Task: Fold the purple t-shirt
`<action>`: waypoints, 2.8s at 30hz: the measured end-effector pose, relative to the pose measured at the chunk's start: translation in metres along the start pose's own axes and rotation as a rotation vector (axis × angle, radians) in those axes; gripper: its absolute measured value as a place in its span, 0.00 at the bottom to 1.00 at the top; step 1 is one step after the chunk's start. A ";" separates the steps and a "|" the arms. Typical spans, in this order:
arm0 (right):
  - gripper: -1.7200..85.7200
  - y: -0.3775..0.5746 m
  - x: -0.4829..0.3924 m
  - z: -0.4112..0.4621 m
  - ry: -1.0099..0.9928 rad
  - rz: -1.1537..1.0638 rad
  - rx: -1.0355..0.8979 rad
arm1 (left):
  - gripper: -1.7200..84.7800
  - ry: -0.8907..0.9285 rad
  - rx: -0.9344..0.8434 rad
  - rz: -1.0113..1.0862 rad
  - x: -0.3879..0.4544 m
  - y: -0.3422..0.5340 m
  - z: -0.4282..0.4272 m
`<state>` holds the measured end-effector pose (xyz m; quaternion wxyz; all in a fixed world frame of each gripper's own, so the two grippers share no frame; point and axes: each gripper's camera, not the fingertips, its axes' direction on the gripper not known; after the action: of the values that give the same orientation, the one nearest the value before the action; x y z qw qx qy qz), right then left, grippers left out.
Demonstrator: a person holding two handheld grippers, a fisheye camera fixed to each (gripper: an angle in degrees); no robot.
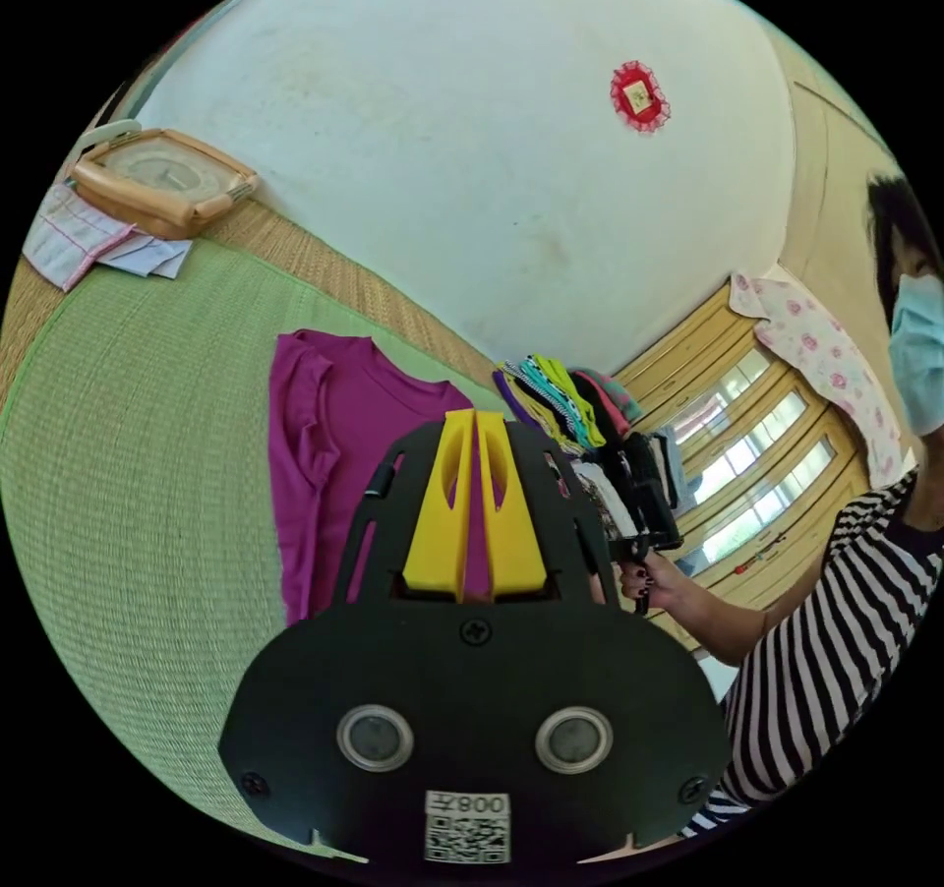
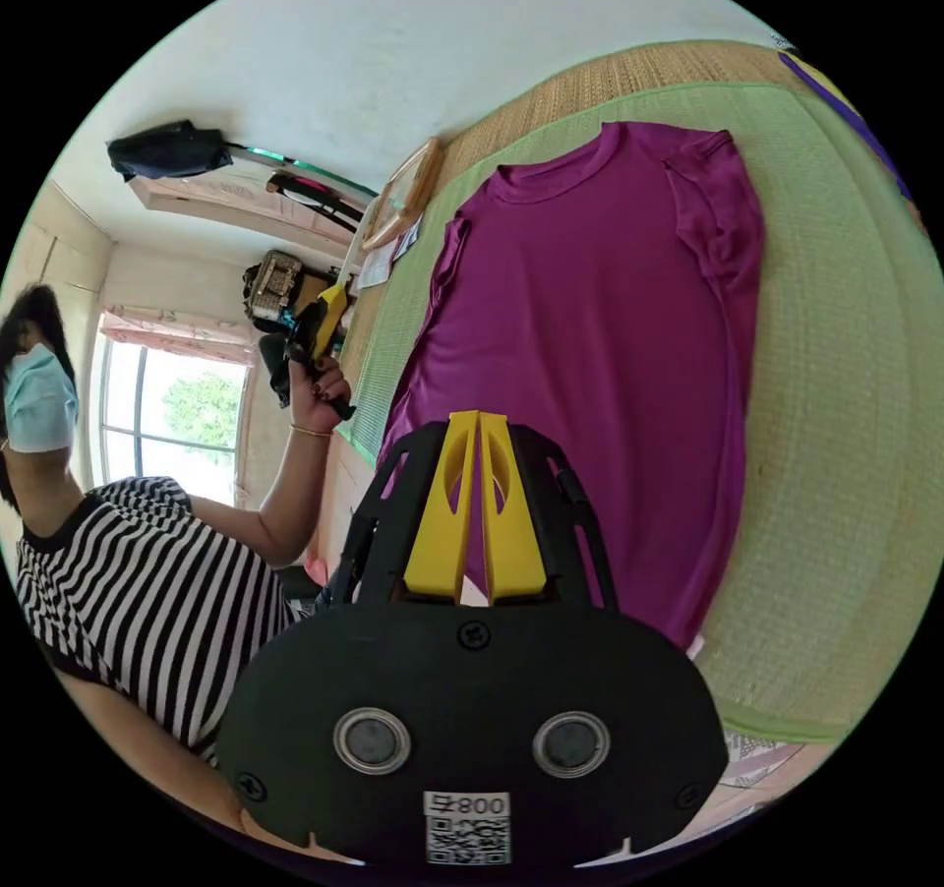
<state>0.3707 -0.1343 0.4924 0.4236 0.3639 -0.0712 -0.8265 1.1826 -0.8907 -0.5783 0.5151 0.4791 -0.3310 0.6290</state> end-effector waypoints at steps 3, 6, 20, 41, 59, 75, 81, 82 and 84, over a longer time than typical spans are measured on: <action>0.02 0.045 -0.014 -0.025 0.047 -0.006 0.014 | 0.02 0.100 -0.074 -0.068 0.006 0.015 -0.024; 0.02 0.092 -0.027 -0.049 0.020 -0.030 0.046 | 0.02 0.091 -0.131 -0.157 0.010 0.046 -0.054; 0.03 0.320 0.037 -0.092 -0.032 0.145 0.190 | 0.10 -0.246 -0.274 -0.528 -0.019 0.219 -0.141; 0.10 0.416 0.130 -0.074 -0.014 0.385 0.211 | 0.12 -0.224 -0.376 -0.568 -0.087 0.237 -0.102; 0.13 0.368 0.177 -0.057 0.143 0.348 0.182 | 0.07 -0.180 -0.400 -0.559 -0.088 0.265 -0.113; 0.05 0.366 0.206 -0.044 0.087 0.294 0.136 | 0.05 -0.241 -0.483 -0.554 -0.081 0.292 -0.098; 0.03 0.374 0.204 -0.046 0.057 0.259 0.108 | 0.04 -0.206 -0.439 -0.548 -0.071 0.309 -0.117; 0.03 0.378 0.202 -0.050 0.047 0.250 0.113 | 0.04 -0.203 -0.435 -0.544 -0.070 0.311 -0.119; 0.03 0.384 0.200 -0.056 0.023 0.234 0.126 | 0.04 -0.196 -0.434 -0.512 -0.062 0.316 -0.129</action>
<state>0.5820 -0.5160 0.5070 0.4943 0.3883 -0.1602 -0.7611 0.8445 -0.8732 -0.6540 0.7118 0.4841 -0.3738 0.3453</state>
